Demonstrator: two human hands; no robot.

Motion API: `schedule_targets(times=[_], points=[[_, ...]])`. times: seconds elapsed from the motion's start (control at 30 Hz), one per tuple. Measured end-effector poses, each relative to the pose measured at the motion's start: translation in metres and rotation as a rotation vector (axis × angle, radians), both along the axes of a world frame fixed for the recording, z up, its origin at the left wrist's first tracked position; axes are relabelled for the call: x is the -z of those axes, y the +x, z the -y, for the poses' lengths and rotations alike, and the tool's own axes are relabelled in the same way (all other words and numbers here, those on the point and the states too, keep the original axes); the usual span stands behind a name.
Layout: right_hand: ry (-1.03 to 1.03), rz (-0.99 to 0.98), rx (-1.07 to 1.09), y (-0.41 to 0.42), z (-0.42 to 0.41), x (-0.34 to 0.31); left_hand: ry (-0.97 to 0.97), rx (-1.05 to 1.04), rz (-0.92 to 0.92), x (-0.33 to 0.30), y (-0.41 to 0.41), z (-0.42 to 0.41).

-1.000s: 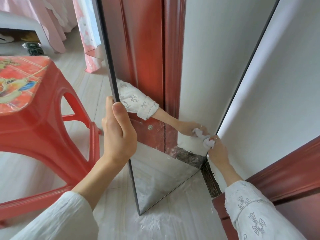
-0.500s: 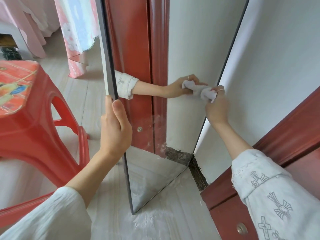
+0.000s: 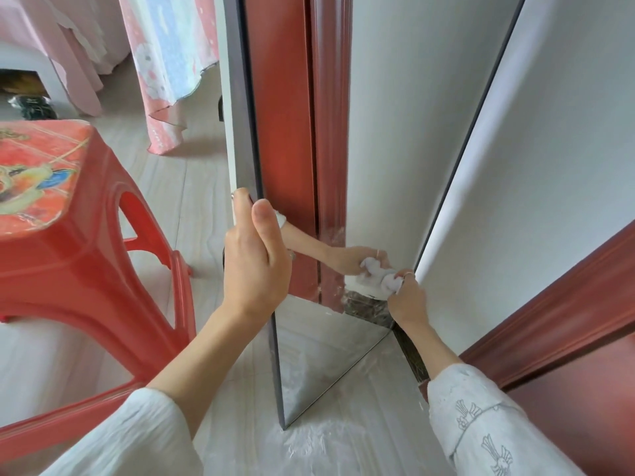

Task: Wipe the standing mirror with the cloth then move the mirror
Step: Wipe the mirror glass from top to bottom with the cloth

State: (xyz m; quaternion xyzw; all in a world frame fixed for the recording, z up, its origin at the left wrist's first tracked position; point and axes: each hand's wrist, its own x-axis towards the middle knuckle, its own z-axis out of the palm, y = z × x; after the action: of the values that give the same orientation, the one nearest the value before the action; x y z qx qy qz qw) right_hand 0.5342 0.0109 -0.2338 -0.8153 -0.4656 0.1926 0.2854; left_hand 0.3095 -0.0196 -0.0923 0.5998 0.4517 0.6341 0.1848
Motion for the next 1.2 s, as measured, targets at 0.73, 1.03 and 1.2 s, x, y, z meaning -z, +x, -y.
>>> schedule_targets(times=[0.73,1.03,1.2], points=[[0.46,0.119,0.064,-0.048,0.017,-0.045,-0.097,0.059,0.006,-0.012,-0.001,0.007],[-0.067,0.21,-0.329,-0.005,0.043,-0.017,-0.131,0.093,-0.004,-0.013,-0.002,0.008],[0.363,0.181,-0.064,0.006,0.021,-0.073,-0.126,0.092,0.015,-0.013,-0.003,0.01]])
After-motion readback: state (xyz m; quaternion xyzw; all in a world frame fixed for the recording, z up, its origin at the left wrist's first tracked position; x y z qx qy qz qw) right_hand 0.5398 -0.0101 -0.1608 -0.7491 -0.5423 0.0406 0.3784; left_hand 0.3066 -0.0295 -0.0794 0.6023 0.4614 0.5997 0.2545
